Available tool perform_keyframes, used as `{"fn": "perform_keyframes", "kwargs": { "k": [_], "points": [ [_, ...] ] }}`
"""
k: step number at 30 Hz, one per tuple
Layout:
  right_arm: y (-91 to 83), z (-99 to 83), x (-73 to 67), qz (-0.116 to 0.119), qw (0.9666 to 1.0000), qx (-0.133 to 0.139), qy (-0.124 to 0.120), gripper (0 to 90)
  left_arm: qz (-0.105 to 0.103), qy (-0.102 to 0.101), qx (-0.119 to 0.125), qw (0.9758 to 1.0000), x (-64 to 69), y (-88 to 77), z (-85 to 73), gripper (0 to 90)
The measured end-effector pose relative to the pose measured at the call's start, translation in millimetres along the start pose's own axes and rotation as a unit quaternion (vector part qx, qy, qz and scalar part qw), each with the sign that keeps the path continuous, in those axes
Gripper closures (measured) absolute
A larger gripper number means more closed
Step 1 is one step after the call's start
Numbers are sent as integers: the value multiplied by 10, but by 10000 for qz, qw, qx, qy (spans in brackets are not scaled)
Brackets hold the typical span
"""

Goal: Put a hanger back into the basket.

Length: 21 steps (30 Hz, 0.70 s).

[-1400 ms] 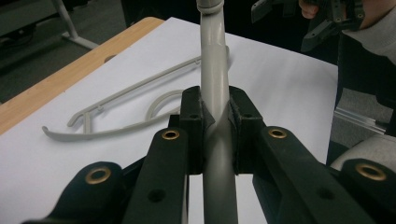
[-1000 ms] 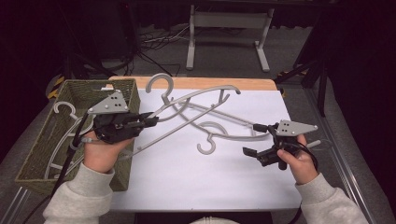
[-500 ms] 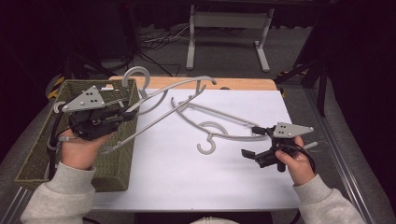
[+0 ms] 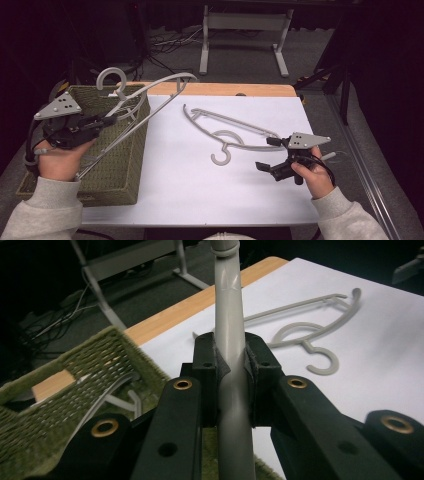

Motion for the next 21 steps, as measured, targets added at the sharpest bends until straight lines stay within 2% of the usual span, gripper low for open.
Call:
{"fn": "perform_keyframes", "kwargs": {
  "k": [7,15,21],
  "points": [
    [-8,-8,21,-31,10000,-13,16,34,278,-210,-18,9994,-207,-76,-136,793],
    [-1,-32,45,-42,10000,-35,64,34,481,-421,-55,9979,-379,-146,-272,794],
    [3,-45,59,-60,9999,-68,87,34,599,-480,-130,9970,-499,-195,-381,793]
  ]
}}
Point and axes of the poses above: each handheld gripper's, and its own axes: y roughly forward along the jaws, z roughly out of its top, x roughly to its right, the point moved 7 cm from there along y, roughly forward along the jaws, and after that the axes turned 5 degrees about y, right-handed, at the moved point
